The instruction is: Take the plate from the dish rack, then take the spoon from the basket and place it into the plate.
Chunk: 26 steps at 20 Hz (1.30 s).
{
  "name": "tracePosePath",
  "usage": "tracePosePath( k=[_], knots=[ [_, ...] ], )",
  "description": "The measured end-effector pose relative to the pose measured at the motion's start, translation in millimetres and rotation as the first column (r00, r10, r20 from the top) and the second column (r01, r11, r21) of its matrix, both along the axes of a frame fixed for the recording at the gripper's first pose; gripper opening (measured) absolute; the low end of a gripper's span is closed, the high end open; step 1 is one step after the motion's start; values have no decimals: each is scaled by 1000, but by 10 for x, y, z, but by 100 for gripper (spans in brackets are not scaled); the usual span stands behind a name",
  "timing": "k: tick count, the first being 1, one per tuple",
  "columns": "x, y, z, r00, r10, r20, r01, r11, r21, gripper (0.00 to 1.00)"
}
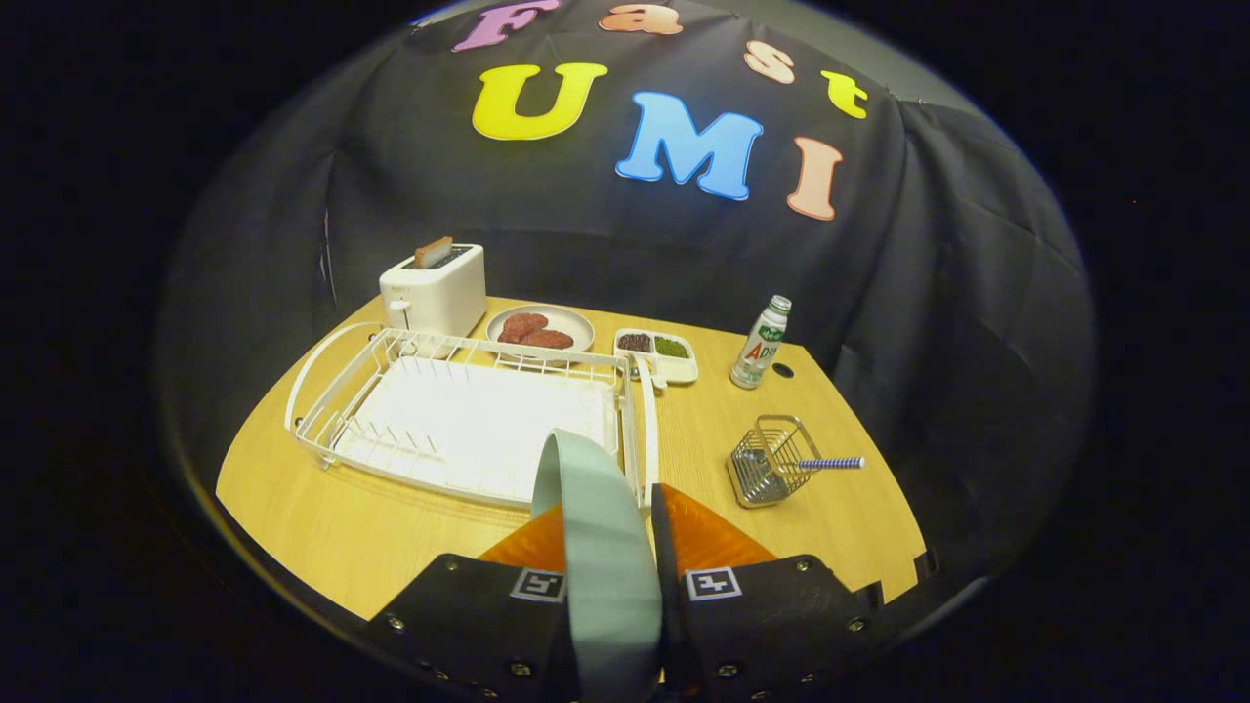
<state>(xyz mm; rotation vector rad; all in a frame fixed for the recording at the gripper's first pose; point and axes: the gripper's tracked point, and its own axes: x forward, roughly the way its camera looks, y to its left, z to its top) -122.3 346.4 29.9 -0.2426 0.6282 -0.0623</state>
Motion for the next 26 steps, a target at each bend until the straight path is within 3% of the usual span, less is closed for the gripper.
tracePosePath(
  k=[8, 16, 21, 26],
  knots=[
    [-165, -204, -619, 993, -64, -98, 79, 983, 164, 29],
    [-147, 51, -902, 987, -73, -142, 129, 890, 437, 29],
    [-209, 133, -1130, 980, -30, -197, 113, 899, 424, 37],
    [-216, 83, -1238, 974, -50, -219, 138, 902, 409, 46]
  ],
)
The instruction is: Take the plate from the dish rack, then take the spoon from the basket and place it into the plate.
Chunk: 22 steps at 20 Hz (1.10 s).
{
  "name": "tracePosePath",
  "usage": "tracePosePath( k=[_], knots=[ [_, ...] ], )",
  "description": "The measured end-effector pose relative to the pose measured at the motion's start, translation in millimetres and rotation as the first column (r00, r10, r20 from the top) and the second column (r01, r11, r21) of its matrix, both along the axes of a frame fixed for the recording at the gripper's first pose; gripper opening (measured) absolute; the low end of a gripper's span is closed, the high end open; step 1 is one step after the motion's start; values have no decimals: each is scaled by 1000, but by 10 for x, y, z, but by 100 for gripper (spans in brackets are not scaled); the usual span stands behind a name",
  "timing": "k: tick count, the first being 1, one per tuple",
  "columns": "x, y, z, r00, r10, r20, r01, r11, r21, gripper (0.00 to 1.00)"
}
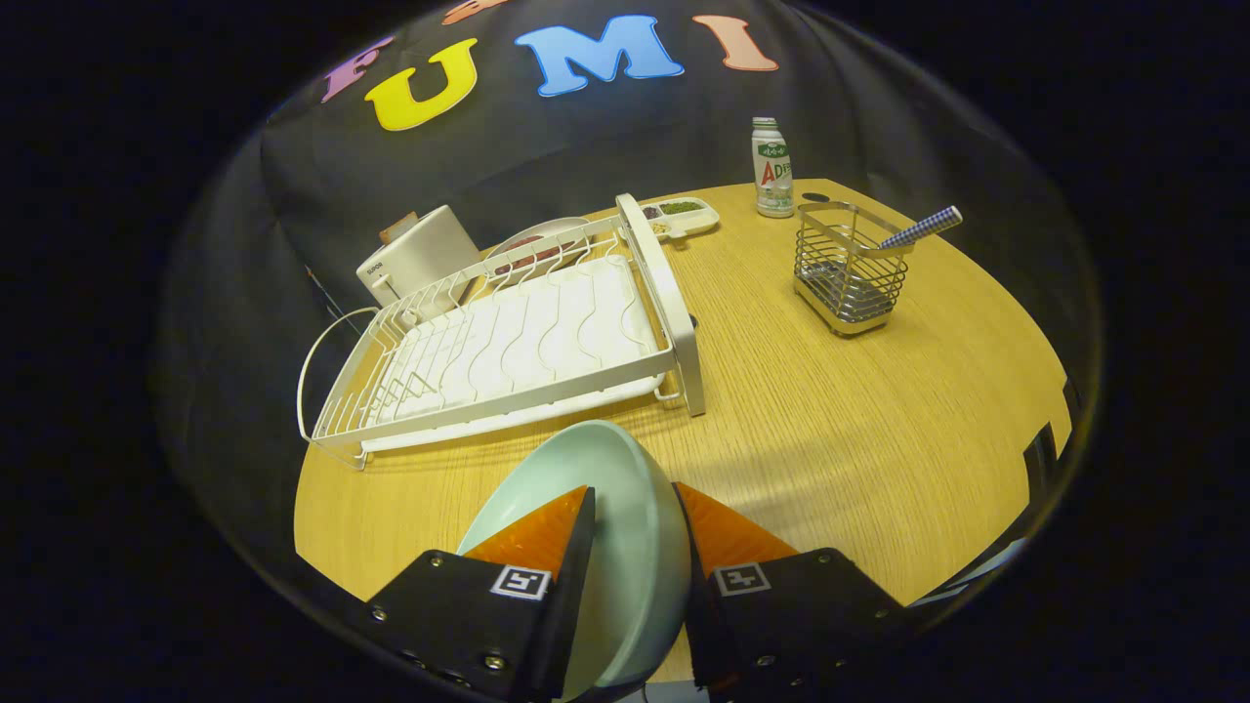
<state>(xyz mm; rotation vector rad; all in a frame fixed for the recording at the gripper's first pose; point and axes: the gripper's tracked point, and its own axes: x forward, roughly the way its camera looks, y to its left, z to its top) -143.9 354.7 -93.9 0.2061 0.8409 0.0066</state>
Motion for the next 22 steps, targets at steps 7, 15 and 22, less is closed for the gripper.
tracePosePath(
  k=[7, 15, 22],
  knots=[
    [24, -86, 25, 999, -26, 19, 26, 1000, -15, 68],
    [218, -378, 407, 984, -122, 132, 130, 990, -53, 68],
    [521, -1110, 798, 915, -327, 235, 352, 933, -72, 68]
  ],
)
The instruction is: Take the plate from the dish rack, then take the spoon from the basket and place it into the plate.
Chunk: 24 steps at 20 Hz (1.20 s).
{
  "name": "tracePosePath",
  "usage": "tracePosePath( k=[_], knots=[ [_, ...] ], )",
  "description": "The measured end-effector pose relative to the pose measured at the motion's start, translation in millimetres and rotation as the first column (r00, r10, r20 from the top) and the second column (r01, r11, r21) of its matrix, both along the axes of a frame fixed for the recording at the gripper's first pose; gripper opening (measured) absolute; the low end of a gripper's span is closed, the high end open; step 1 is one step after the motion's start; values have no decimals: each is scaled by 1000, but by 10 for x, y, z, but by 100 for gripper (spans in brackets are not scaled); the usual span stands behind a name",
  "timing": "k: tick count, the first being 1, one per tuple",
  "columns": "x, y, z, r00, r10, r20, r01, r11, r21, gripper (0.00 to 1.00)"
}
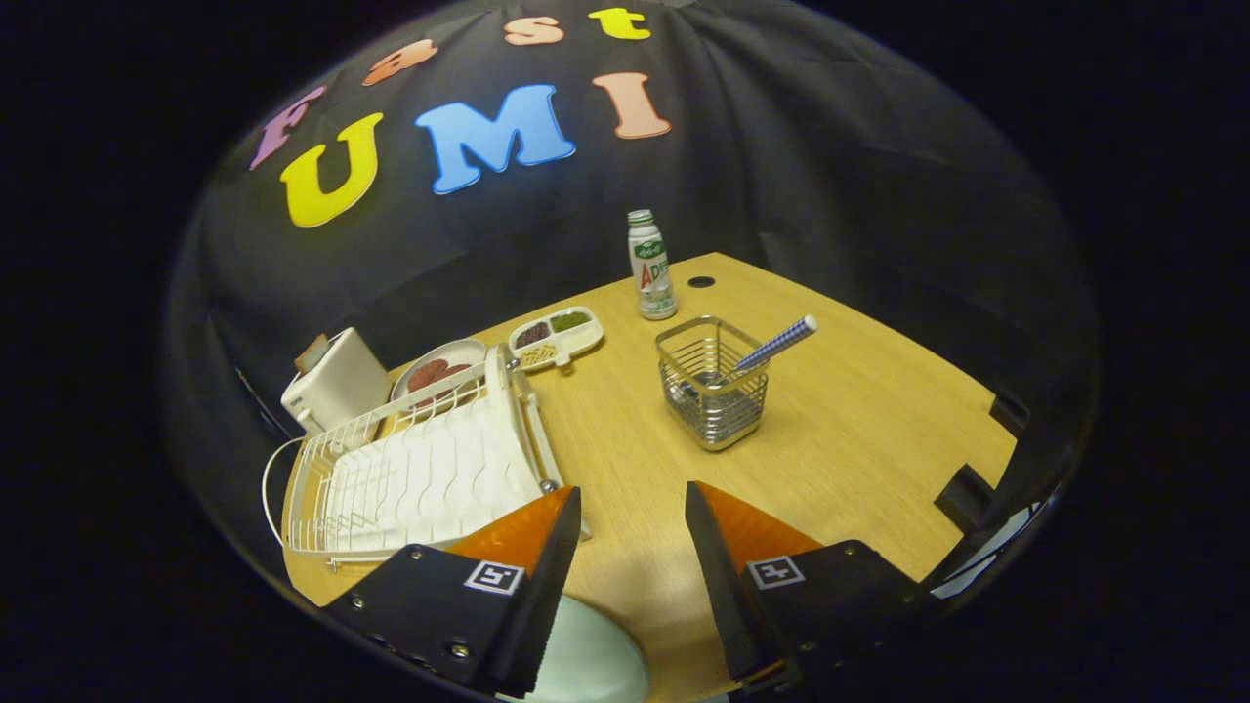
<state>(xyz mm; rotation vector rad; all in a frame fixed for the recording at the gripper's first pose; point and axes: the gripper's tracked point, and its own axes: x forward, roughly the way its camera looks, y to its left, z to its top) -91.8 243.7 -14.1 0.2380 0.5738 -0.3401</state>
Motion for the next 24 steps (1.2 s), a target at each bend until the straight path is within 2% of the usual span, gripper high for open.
tracePosePath(
  k=[5, 11, 21, 24],
  knots=[
    [246, -486, 124, 989, -147, 36, 147, 989, -12, 68],
    [475, -977, 139, 952, -299, 67, 299, 954, 11, 68],
    [754, -1362, 87, 919, -374, 125, 369, 927, 65, 68],
    [752, -1459, 40, 916, -383, 123, 377, 924, 66, 49]
  ],
)
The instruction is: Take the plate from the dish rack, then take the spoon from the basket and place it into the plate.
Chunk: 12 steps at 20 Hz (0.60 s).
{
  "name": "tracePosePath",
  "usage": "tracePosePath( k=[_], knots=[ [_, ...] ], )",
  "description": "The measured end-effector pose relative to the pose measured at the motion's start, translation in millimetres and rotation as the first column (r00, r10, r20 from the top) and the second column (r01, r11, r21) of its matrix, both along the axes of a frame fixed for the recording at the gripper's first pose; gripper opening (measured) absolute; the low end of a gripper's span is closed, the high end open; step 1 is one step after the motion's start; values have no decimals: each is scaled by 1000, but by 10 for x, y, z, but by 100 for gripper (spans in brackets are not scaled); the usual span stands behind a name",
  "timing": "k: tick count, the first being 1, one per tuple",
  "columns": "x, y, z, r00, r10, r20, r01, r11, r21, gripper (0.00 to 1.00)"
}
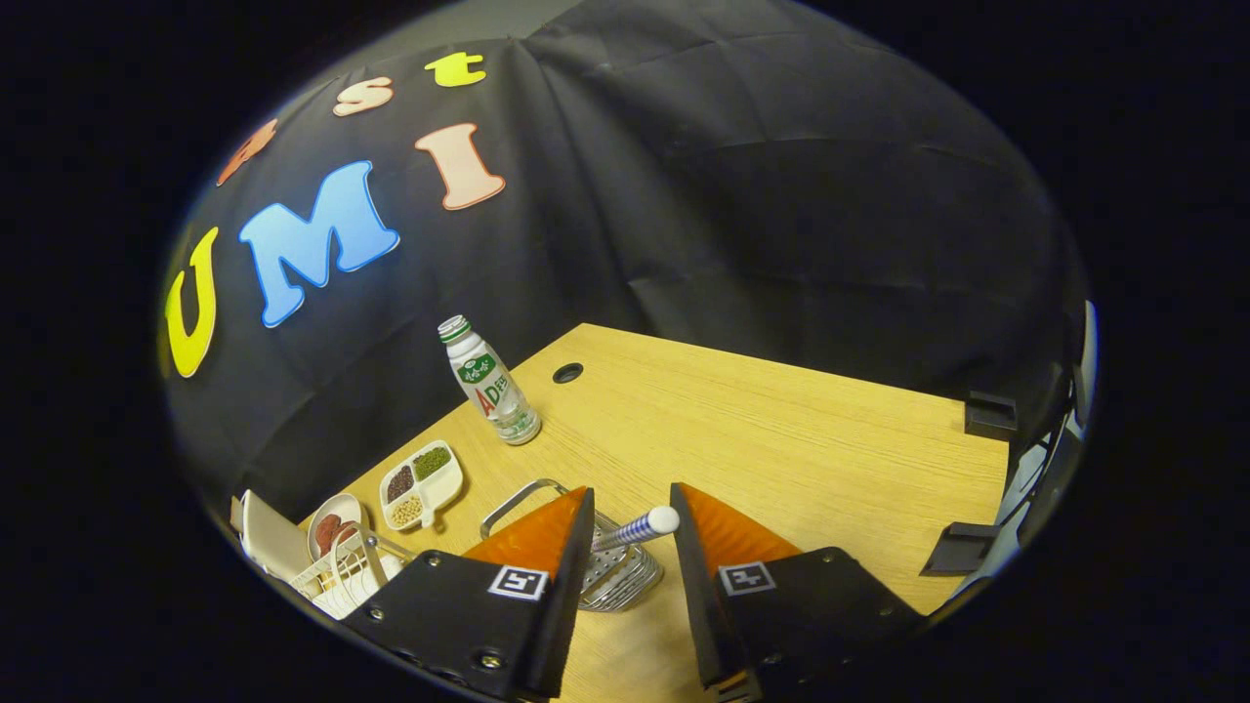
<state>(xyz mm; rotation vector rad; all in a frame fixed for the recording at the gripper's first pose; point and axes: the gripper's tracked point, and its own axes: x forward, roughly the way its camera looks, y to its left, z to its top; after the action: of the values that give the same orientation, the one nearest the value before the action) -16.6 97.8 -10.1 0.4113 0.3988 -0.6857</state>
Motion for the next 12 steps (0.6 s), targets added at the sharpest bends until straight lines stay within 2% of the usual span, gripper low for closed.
tracePosePath(
  k=[1, 2, 4, 5, 6, 7, 8, 10, 12],
  knots=[
    [2, 1, 38, 1000, 3, 14, -4, 1000, 3, 49],
    [2, -10, 20, 1000, -2, 8, 2, 1000, 5, 33],
    [-8, 11, 49, 1000, 2, 9, -2, 1000, -6, 33],
    [29, 73, 120, 998, 32, 47, -31, 1000, -2, 33],
    [82, 101, 230, 997, 31, 64, -31, 999, -14, 19],
    [74, 95, 206, 998, 30, 47, -28, 999, -33, 19],
    [126, 209, 361, 992, 77, 100, -73, 997, -37, 19],
    [217, 253, 384, 994, 90, 57, -86, 994, -73, 6],
    [266, 341, 413, 992, 119, 33, -115, 989, -95, 6]
  ],
)
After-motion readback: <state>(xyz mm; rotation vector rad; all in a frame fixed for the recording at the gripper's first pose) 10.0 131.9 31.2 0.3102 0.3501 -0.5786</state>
